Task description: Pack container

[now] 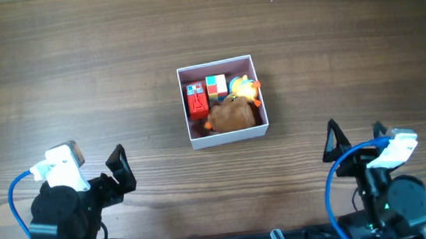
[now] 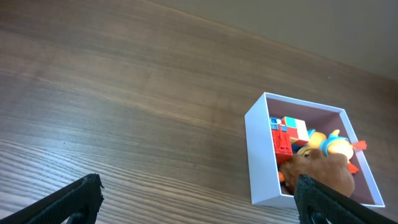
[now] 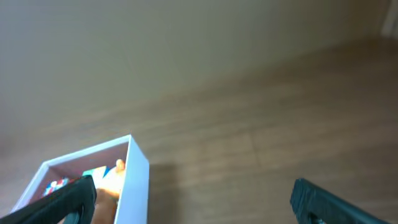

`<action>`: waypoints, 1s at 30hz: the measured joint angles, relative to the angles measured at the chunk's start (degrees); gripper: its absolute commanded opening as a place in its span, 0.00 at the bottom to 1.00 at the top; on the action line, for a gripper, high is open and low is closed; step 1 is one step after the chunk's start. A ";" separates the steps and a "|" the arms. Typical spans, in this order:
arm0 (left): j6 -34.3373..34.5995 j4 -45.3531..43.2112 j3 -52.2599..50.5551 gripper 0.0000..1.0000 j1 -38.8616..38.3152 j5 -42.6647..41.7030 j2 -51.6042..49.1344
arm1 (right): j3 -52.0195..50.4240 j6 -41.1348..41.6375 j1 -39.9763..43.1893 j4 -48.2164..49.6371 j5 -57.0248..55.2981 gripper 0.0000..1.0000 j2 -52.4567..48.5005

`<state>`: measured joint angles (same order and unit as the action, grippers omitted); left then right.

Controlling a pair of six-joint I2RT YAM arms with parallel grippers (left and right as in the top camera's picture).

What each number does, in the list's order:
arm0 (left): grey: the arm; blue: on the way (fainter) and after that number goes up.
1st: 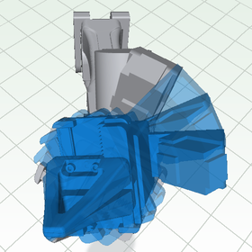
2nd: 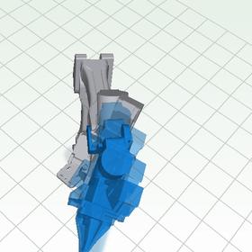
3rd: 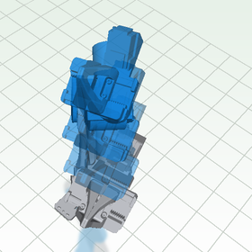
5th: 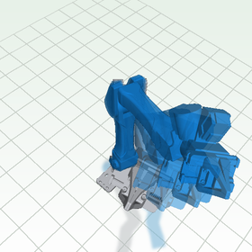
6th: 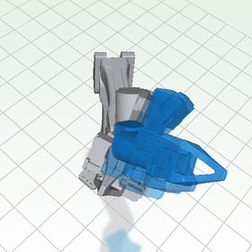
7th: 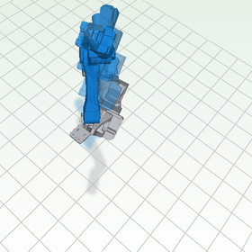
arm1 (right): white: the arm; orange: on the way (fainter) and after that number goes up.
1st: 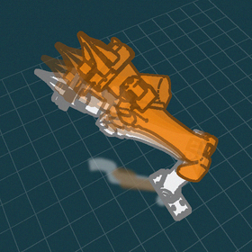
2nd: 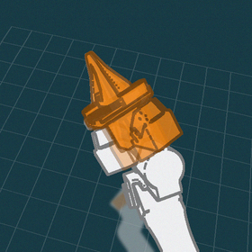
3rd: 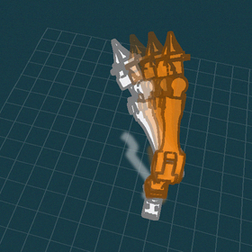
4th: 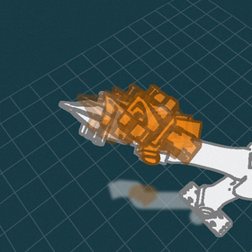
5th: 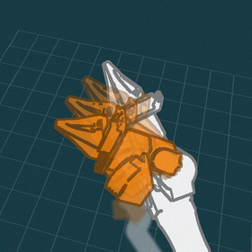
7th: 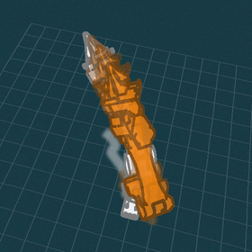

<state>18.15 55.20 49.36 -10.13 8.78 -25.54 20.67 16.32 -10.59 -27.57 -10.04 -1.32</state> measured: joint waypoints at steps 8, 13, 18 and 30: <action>0.00 0.00 -0.04 1.00 0.00 0.00 0.00 | -19.39 -11.43 0.72 35.74 3.19 1.00 0.46; 0.00 0.04 -0.04 1.00 0.00 0.00 0.00 | -20.31 -12.17 1.92 27.98 5.92 1.00 0.55; 0.00 0.02 -0.04 1.00 0.00 -0.02 0.00 | -20.31 -12.55 2.03 27.93 8.20 1.00 0.55; 0.00 0.02 -0.04 1.00 0.00 -0.02 0.00 | -20.31 -12.57 2.03 27.93 8.55 1.00 0.52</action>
<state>18.15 55.22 49.32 -10.13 8.75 -25.54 0.36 3.75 -8.56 0.36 -1.50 -0.80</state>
